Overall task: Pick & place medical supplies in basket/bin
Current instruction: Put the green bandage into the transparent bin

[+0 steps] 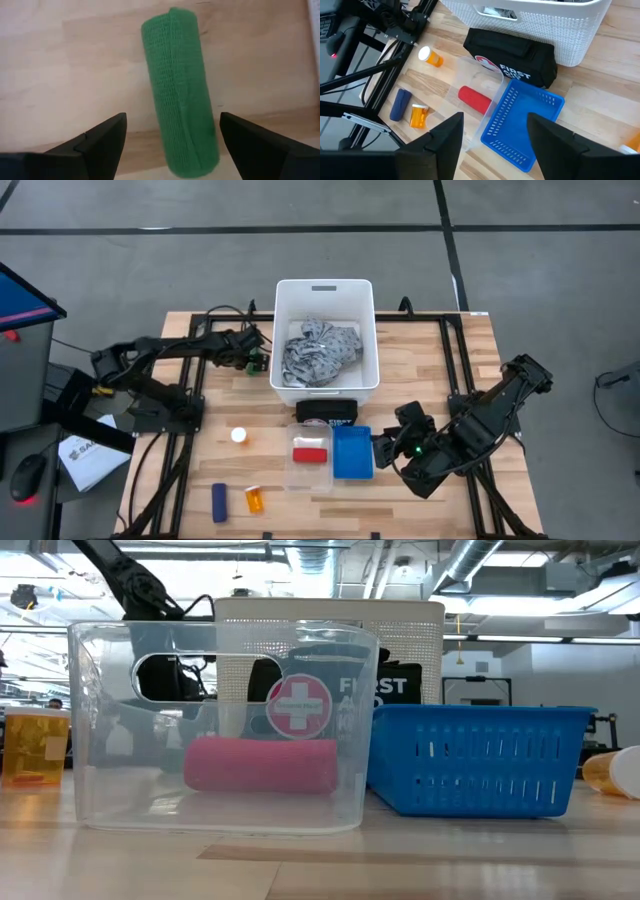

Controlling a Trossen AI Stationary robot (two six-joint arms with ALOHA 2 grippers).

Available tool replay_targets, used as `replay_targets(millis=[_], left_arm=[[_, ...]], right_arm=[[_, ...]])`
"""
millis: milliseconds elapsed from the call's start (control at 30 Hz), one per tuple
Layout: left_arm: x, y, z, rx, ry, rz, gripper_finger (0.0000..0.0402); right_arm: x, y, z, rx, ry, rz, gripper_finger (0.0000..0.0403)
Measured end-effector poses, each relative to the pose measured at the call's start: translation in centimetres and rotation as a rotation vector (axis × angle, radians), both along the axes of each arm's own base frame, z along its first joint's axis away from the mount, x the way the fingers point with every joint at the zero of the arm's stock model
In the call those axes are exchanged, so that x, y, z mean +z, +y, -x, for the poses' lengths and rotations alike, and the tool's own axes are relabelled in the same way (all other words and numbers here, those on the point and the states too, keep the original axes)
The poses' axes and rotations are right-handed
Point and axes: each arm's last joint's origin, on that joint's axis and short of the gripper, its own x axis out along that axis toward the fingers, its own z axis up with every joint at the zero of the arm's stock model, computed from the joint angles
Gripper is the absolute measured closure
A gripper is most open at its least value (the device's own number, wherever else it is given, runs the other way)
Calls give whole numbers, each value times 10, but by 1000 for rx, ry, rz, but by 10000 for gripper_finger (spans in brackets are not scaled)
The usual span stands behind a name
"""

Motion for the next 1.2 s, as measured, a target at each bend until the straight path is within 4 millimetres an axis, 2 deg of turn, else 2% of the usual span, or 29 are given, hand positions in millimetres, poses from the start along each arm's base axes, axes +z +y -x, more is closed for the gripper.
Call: replay_targets(millis=[200,367,600,700,833,1000,1200], left_arm=[[-13,3,-5,0,28,22,126],[-14,4,-5,-12,31,20,192],[4,3,6,-24,25,-9,322],[20,-4,18,-36,18,-10,354],[46,-24,36,-98,-57,44,349],[73,-66,62,-263,-169,189,320],[103,-118,82,-567,-510,338,331]], right_arm=[[0,0,0,0,0,0,199],[0,0,0,-1,0,1,206],[0,-2,-2,-8,-1,6,213],[1,-3,-4,-7,-16,20,214],[2,-5,-8,-1,-39,31,214],[5,-4,-12,7,-78,36,214],[6,-3,-13,-2,-103,40,214]])
